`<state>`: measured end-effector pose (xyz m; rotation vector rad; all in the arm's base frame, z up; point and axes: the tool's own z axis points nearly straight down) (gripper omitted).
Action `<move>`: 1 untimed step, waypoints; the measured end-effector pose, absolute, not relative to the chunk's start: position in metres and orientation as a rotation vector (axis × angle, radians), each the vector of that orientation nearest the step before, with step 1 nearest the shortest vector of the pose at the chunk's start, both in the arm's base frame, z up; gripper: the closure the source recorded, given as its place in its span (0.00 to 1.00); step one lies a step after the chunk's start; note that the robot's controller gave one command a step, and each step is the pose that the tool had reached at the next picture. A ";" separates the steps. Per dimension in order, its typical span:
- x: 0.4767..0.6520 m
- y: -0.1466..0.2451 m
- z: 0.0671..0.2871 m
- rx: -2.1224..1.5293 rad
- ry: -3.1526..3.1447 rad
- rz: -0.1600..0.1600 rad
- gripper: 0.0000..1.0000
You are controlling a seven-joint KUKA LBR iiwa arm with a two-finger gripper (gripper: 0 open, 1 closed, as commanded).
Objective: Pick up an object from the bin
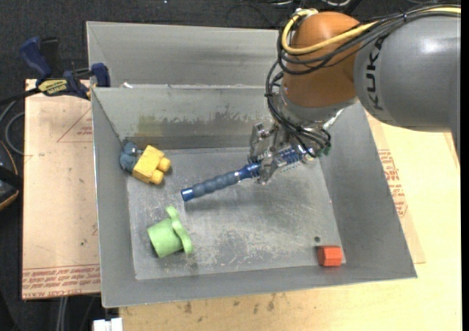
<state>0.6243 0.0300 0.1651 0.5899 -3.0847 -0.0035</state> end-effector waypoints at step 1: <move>0.616 0.041 0.242 0.697 -3.074 0.001 1.00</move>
Offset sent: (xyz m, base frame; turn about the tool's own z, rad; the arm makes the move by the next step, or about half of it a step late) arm -0.0098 0.0098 0.0730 -0.0701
